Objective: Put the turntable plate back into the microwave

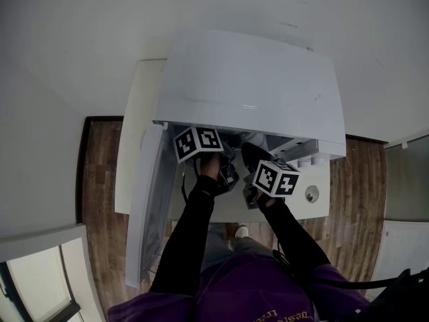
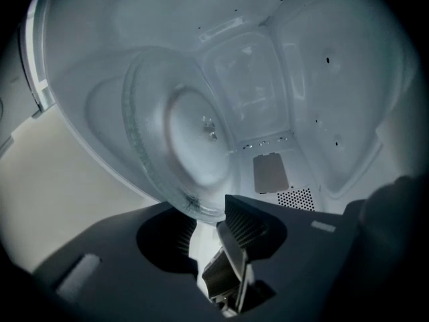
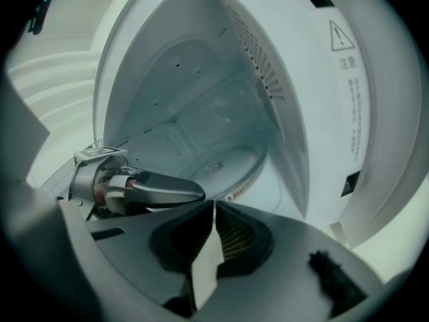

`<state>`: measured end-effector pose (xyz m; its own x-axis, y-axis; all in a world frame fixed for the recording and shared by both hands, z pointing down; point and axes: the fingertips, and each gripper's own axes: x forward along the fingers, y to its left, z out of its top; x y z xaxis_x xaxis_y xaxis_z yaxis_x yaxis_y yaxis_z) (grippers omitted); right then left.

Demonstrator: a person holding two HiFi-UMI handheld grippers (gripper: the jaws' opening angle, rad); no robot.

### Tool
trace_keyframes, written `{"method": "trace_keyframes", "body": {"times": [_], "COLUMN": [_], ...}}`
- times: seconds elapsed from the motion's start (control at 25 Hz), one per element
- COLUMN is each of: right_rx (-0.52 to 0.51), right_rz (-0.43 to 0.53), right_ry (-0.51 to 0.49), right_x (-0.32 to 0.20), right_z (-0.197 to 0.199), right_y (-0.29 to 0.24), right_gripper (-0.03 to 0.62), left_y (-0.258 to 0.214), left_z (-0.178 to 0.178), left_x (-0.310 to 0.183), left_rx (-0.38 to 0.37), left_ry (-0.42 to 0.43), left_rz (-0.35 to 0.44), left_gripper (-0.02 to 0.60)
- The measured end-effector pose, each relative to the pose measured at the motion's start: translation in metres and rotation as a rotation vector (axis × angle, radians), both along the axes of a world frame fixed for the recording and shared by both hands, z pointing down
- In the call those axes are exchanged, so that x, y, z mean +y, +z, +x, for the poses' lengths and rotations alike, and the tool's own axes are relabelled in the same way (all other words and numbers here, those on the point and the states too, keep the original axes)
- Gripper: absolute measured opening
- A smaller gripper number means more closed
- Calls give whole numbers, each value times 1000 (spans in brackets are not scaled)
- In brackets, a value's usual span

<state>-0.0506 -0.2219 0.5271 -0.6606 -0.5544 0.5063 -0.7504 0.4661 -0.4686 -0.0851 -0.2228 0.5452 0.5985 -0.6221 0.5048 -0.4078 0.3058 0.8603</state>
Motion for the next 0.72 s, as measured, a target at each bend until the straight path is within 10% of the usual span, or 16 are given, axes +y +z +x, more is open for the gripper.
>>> {"method": "trace_keyframes", "body": {"times": [0.72], "right_rx": [17], "right_rz": [-11], "right_ry": [98], "right_x": [-16], "right_z": [31], "right_y": [9], "right_gripper": [11], "left_y": [-2], "left_z": [33], "left_x": [16], "left_rx": [-192], "left_ry": [244], "left_rz": [122], "left_gripper": [203]}}
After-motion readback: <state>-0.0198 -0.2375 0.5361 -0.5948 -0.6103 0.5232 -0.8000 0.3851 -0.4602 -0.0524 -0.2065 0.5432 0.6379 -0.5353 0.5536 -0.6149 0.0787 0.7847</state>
